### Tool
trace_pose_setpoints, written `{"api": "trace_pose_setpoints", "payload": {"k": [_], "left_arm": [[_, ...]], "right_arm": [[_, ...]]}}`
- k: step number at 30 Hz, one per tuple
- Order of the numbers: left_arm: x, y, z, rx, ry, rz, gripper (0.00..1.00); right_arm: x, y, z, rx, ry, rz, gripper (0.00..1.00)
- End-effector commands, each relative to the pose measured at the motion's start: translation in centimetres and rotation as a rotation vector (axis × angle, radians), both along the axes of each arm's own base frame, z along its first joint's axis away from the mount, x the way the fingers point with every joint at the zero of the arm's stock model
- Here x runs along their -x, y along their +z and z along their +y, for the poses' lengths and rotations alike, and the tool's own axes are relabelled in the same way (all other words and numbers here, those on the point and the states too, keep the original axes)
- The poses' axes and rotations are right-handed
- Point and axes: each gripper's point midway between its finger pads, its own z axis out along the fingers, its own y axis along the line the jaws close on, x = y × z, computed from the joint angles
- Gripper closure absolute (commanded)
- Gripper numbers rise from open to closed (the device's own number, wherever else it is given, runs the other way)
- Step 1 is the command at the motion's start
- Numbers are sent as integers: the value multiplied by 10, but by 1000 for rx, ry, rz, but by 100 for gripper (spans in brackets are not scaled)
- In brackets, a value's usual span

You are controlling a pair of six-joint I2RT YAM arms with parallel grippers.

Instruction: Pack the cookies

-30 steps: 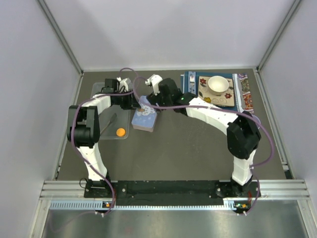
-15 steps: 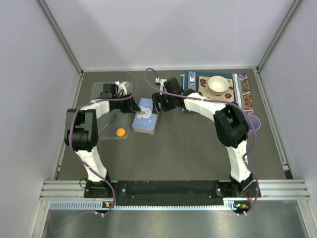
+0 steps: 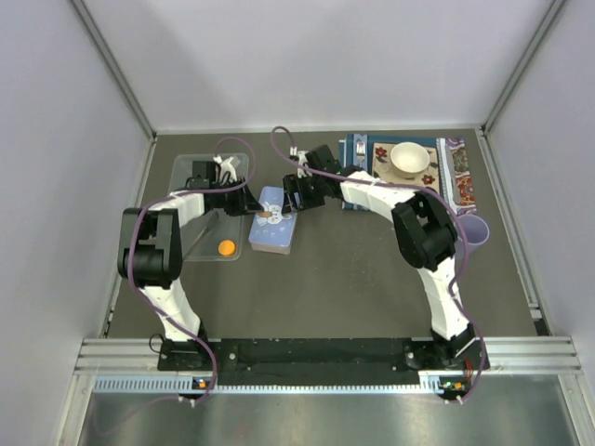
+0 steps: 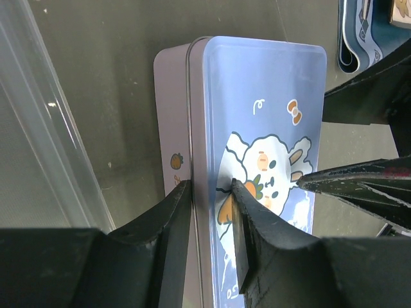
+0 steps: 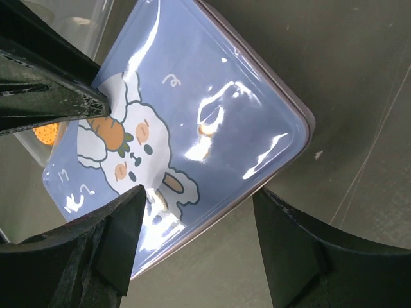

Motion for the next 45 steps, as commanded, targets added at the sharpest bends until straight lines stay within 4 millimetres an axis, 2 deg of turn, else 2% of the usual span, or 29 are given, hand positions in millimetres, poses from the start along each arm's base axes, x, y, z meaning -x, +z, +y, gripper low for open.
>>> {"api": "trace_pose_setpoints", "payload": {"k": [1, 4, 15, 21, 28, 38, 39, 45], "left_arm": [[29, -24, 6, -49, 9, 116, 65], [31, -23, 4, -35, 3, 121, 65], [35, -18, -4, 2, -28, 121, 65], [36, -12, -7, 11, -38, 107, 65], [32, -5, -5, 0, -37, 80, 63], [19, 27, 2, -51, -38, -42, 59], [18, 33, 2, -53, -37, -58, 59], [11, 56, 7, -86, -33, -140, 56]], "right_arm": [[-20, 28, 15, -83, 13, -62, 32], [-22, 26, 16, -77, 17, -69, 32], [-34, 43, 21, -90, 26, -127, 32], [-35, 44, 22, -89, 35, -132, 32], [-37, 45, 15, -54, 30, -163, 32], [-32, 82, -11, -7, 0, -276, 28], [-31, 93, -12, -13, 0, -298, 28], [-28, 119, -29, 32, -8, -376, 26]]}}
